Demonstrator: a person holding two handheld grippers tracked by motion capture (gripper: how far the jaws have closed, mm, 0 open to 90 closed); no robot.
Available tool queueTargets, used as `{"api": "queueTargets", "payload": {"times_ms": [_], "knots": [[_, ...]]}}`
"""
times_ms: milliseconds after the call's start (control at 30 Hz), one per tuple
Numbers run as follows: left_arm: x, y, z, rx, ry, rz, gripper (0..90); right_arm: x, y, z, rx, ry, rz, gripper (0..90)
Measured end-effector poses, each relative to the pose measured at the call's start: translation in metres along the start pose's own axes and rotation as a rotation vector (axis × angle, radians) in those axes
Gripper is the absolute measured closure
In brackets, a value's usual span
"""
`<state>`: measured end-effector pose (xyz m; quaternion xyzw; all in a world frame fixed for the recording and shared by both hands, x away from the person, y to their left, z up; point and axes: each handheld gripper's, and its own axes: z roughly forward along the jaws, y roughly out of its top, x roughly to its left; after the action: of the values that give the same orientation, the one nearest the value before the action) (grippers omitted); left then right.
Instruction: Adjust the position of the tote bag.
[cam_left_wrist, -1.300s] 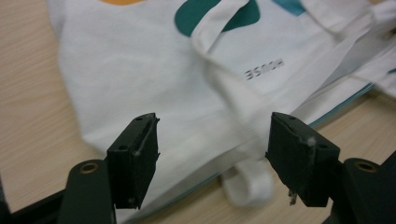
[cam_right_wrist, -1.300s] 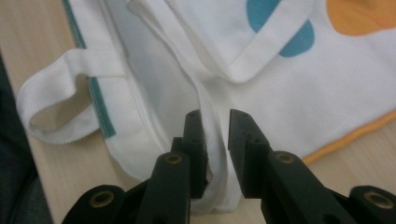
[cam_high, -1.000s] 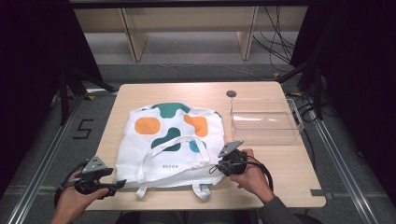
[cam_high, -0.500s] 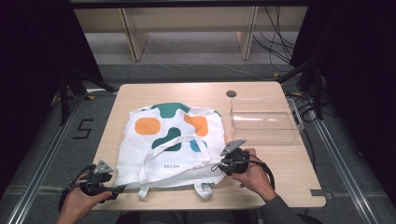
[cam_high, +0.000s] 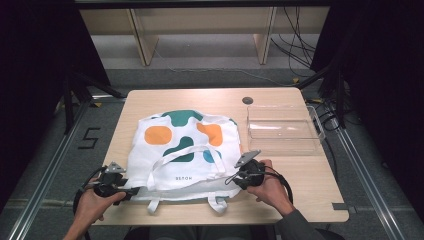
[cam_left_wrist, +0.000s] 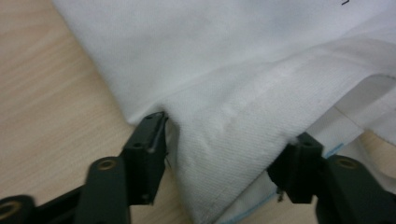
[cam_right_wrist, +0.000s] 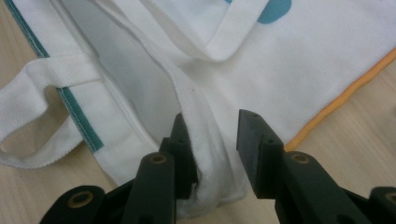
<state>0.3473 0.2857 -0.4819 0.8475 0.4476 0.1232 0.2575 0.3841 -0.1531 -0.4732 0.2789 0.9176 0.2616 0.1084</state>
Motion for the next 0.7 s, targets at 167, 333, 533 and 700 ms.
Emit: {"api": "queueTargets", "payload": {"times_ms": [167,333,533,700], "knots": [[0.006,-0.003,-0.003,0.016,0.024,0.016,67.5,0.0,0.0,0.002,0.01,0.0,-0.013,67.8],[0.011,-0.004,0.002,0.05,0.034,0.047,72.0,0.004,0.002,0.003,0.011,0.009,0.007,68.1],[0.018,-0.005,0.007,0.055,0.01,0.021,63.7,0.002,0.002,0.002,0.015,0.007,-0.01,73.9],[0.018,-0.004,0.002,0.042,0.01,0.045,76.8,0.0,0.002,0.002,0.02,0.011,-0.03,78.4]]}}
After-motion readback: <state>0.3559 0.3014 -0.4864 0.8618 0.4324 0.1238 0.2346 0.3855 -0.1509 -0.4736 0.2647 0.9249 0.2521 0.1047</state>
